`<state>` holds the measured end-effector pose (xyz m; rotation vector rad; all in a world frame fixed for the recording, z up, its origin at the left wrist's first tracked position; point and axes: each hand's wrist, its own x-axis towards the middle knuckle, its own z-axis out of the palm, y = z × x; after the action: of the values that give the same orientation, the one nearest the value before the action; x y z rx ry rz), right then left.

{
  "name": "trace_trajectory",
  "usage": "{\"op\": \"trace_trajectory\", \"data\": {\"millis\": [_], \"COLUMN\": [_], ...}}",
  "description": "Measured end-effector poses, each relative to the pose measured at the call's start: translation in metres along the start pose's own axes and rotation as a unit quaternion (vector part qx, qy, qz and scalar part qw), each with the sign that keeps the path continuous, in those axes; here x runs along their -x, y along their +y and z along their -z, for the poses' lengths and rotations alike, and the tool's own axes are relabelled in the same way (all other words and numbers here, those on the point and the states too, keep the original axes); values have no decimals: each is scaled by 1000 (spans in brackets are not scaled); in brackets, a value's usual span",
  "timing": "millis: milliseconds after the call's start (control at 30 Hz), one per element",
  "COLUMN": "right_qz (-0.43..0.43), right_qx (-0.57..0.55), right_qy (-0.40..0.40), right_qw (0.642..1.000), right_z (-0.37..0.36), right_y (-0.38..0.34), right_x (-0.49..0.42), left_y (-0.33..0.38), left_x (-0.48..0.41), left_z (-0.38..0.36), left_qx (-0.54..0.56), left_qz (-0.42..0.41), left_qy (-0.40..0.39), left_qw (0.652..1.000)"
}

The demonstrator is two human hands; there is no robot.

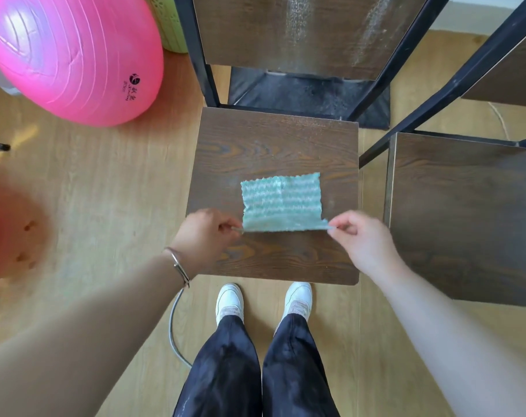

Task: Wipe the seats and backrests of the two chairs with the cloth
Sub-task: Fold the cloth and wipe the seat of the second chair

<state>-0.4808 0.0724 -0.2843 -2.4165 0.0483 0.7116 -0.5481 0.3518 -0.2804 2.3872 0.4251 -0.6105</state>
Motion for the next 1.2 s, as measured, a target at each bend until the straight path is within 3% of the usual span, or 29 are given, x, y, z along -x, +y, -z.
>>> {"op": "trace_trajectory", "data": {"millis": [133, 333, 767, 967, 1200], "right_qz": [-35, -48, 13, 20, 35], "right_qx": [1, -16, -166, -170, -242], "right_qy": [-33, -34, 75, 107, 113], "right_qw": [999, 998, 983, 979, 963], "right_z": [-27, -35, 34, 51, 64], "right_y": [23, 26, -33, -57, -84], "right_x": [15, 21, 21, 0, -29], "left_y": [-21, -29, 13, 26, 40], "left_x": [12, 20, 23, 6, -24], "left_z": [-31, -40, 30, 53, 75], "left_qx": [-15, -1, 142, 166, 285], "left_qz": [9, 28, 25, 14, 13], "left_qy": [-37, -21, 83, 123, 137], "left_qw": [999, 999, 986, 978, 948]}}
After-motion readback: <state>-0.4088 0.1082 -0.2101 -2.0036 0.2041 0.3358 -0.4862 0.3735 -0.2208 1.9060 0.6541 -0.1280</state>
